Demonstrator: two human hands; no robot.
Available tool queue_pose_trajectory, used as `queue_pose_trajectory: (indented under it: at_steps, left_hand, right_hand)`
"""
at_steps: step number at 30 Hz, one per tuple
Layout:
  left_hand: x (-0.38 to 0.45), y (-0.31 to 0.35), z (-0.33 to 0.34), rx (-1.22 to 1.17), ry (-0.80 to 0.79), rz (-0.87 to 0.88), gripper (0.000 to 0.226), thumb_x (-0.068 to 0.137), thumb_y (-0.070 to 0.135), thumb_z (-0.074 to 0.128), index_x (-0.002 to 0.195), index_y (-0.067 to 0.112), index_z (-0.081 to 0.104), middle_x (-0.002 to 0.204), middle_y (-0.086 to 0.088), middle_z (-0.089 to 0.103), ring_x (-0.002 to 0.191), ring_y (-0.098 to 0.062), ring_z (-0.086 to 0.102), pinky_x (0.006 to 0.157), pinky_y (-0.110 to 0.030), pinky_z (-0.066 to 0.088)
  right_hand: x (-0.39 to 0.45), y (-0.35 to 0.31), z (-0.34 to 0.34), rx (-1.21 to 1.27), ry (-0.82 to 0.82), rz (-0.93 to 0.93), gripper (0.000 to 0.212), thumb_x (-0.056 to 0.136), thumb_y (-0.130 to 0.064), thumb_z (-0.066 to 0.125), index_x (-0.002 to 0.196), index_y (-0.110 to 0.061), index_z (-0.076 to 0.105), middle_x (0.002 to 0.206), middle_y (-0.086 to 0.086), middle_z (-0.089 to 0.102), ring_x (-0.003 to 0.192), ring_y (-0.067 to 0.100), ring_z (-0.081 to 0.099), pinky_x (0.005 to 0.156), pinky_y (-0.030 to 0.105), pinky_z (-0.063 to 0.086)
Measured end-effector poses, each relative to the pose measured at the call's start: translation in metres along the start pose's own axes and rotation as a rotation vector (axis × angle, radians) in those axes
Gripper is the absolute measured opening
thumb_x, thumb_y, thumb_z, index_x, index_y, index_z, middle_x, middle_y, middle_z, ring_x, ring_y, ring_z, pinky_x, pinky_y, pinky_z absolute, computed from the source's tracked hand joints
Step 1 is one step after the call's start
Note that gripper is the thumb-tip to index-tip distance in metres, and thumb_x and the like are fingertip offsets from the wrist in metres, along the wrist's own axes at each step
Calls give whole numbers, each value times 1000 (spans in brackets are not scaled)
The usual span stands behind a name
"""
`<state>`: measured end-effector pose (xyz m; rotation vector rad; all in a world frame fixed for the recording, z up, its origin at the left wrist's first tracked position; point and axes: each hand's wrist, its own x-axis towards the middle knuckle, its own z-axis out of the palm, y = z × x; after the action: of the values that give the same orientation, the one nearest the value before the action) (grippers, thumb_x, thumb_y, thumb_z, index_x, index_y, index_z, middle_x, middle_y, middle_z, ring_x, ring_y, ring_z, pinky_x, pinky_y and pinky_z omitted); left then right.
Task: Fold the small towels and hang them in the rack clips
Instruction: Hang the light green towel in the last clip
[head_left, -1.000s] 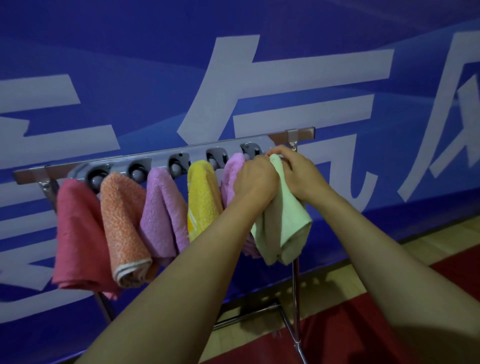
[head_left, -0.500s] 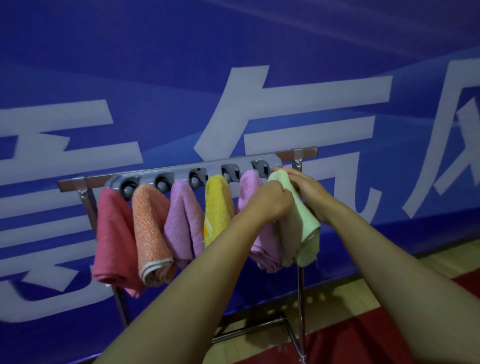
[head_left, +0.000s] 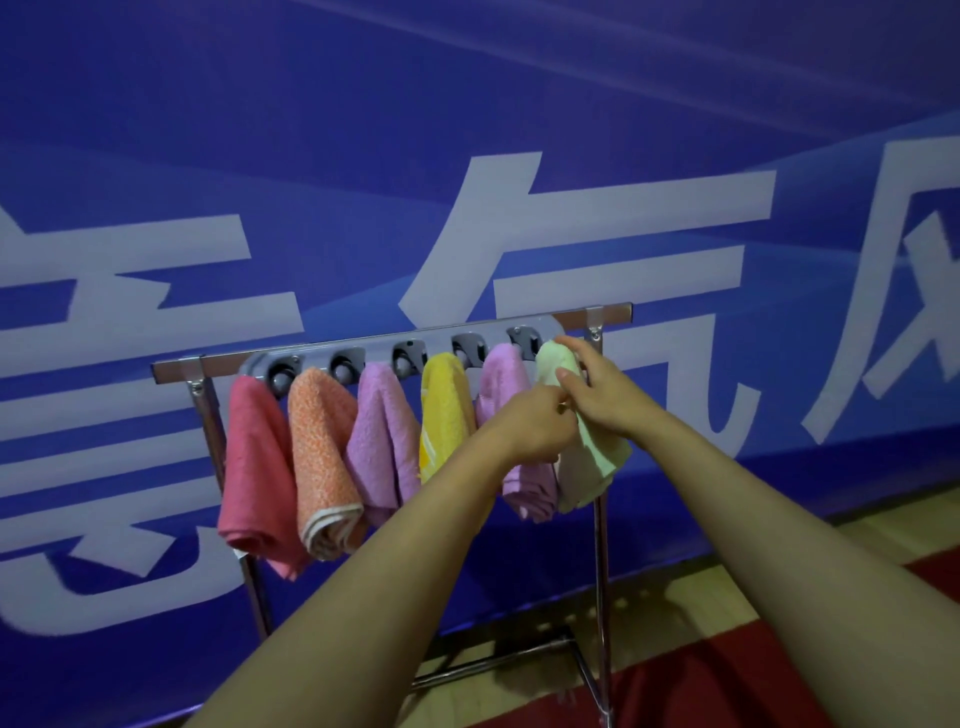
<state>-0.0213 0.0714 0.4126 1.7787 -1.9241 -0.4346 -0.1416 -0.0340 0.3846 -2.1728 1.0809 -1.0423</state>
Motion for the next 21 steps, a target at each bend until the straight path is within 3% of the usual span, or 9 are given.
queue_pose_trajectory:
  at_steps: [3, 8, 12, 16, 21]
  left_hand:
    - [4, -2, 5, 2, 0, 42, 36, 103, 14, 45, 133, 3, 61, 123, -22, 68, 109, -38, 66, 95, -51, 57]
    - [9, -10, 9, -118, -27, 13, 28, 103, 12, 44, 124, 1, 60, 122, -25, 66, 106, -40, 70, 82, -52, 64]
    - [6, -18, 12, -160, -28, 16, 39, 106, 14, 45, 142, 1, 53, 133, -18, 64, 107, -34, 71, 72, -31, 63]
    - [6, -25, 6, -129, 32, 19, 47, 104, 22, 48, 149, 10, 50, 138, -13, 66, 119, -30, 68, 103, -46, 54]
    - [8, -25, 2, -173, 59, 15, 43, 103, 20, 50, 145, 11, 53, 133, -13, 66, 111, -30, 71, 95, -50, 60]
  right_hand:
    - [5, 1, 3, -67, 65, 8, 40, 102, -36, 49, 140, -48, 41, 144, 12, 40, 131, 35, 46, 113, 51, 39]
    - [19, 1, 4, -132, 125, 60, 33, 108, -39, 36, 134, -34, 55, 142, 15, 40, 137, 32, 34, 116, 48, 27]
    - [22, 6, 10, -45, 120, 98, 33, 105, -50, 36, 132, -39, 54, 141, 15, 39, 132, 37, 42, 116, 55, 33]
    - [17, 3, 8, 97, 174, 29, 26, 103, -46, 48, 126, -37, 58, 136, 9, 38, 120, 28, 54, 109, 49, 45]
    - [10, 0, 7, 105, 224, -27, 33, 103, -40, 51, 135, -44, 51, 139, 4, 36, 122, 21, 52, 108, 40, 45]
